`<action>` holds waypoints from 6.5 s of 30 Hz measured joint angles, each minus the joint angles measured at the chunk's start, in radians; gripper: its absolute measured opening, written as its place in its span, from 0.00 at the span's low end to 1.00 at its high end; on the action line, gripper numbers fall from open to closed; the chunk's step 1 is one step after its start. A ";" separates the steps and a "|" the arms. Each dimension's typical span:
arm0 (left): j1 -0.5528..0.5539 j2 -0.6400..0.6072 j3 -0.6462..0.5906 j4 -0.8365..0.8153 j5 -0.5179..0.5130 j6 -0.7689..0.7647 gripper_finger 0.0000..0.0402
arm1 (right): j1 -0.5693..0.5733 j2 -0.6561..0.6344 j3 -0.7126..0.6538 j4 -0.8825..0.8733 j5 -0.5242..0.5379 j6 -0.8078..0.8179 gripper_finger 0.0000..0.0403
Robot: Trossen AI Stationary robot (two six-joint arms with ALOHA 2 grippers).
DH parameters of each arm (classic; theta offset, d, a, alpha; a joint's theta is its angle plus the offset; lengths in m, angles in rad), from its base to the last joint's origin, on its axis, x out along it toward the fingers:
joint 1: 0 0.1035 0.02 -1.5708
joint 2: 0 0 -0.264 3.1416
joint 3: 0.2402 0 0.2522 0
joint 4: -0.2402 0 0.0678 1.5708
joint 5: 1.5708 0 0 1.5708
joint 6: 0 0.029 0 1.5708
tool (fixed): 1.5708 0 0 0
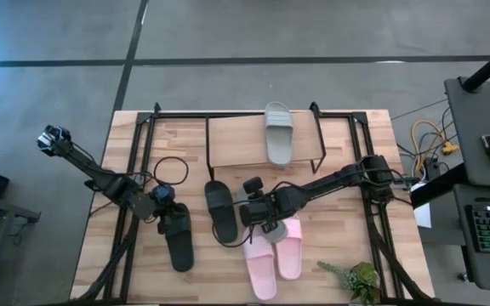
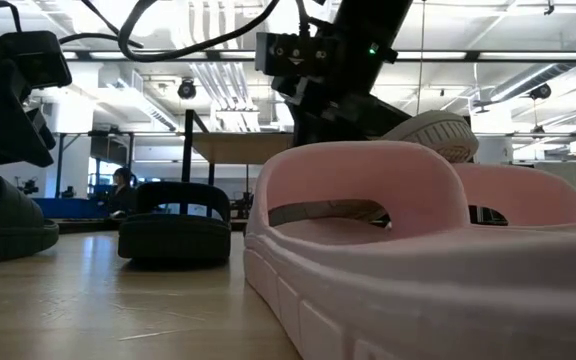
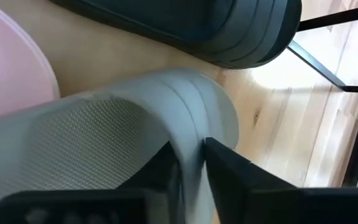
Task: Pick and place slides into the shelf
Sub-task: Put the gray slide on the shelf, then adjust the gray slides on the shelf
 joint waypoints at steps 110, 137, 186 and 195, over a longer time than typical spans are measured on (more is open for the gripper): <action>0.238 -0.147 0.172 0.024 -0.238 0.188 0.24 | -0.404 -0.016 0.612 -0.629 0.234 0.347 0.37; 0.238 -0.145 0.172 0.031 -0.226 0.130 0.24 | -0.794 -0.078 0.380 -0.762 -0.129 0.615 0.08; 0.238 -0.144 0.162 0.020 -0.202 0.144 0.24 | -0.276 0.018 0.500 -0.561 -0.398 0.999 0.08; 0.237 -0.144 0.161 0.019 -0.190 0.169 0.24 | -0.279 0.012 0.500 -0.548 -0.311 1.047 0.08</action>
